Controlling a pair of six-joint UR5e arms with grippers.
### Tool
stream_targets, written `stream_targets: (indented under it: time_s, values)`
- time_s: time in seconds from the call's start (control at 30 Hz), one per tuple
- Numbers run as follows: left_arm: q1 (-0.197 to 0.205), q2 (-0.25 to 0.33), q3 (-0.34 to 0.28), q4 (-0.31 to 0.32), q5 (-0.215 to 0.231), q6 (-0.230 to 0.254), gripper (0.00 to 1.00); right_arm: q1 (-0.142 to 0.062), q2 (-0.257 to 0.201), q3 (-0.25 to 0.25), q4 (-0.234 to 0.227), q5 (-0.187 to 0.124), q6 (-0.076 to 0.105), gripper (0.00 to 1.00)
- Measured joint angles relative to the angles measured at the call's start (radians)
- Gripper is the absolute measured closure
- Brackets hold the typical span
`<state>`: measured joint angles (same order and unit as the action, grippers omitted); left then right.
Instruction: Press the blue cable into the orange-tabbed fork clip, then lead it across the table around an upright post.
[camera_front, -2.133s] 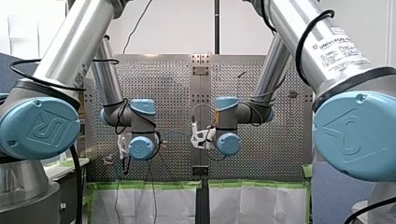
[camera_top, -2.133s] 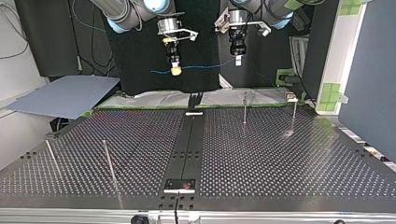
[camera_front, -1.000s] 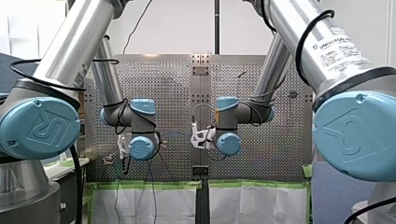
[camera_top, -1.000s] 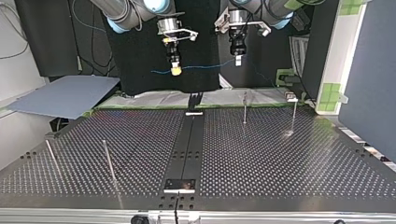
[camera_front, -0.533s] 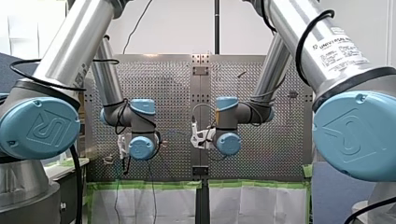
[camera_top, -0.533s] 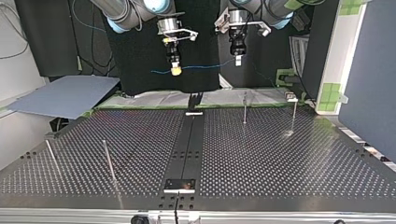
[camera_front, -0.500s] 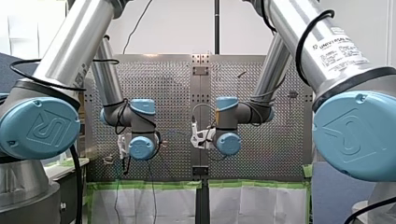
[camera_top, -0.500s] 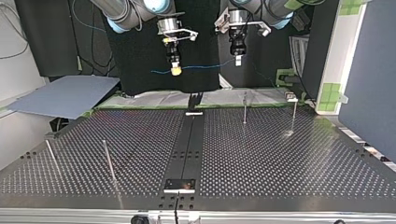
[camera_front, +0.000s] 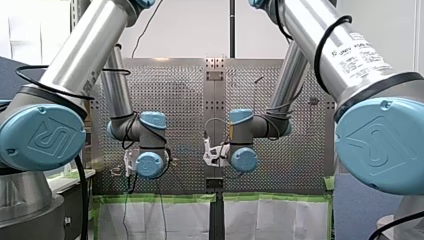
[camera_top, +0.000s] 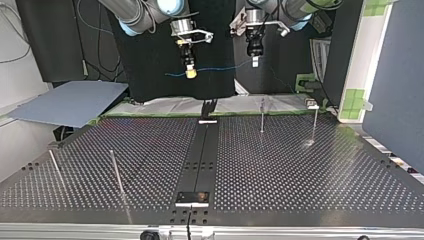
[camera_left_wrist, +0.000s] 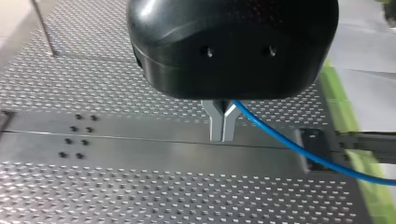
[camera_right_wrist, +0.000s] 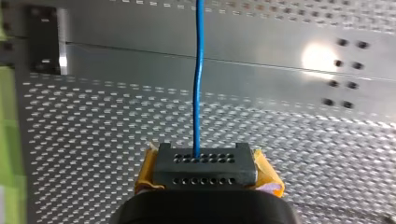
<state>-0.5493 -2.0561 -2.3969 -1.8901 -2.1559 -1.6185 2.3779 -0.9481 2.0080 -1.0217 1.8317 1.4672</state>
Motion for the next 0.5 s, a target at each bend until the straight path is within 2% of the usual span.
stream_targets:
  time_s: [0.13, 0.3, 0.5]
  values:
    - [0.000, -0.029, 0.000, 0.000, 0.000, 0.000, 1.00, 0.000, 0.037, 0.000, 0.001, 0.000, 0.000, 1.00]
    - [0.000, -0.036, 0.000, 0.000, 0.000, 0.000, 1.00, 0.000, 0.083, -0.001, 0.001, 0.000, 0.000, 1.00]
    - [0.000, -0.036, 0.000, 0.000, 0.000, 0.000, 1.00, 0.000, 0.096, -0.001, 0.001, 0.000, 0.000, 1.00]
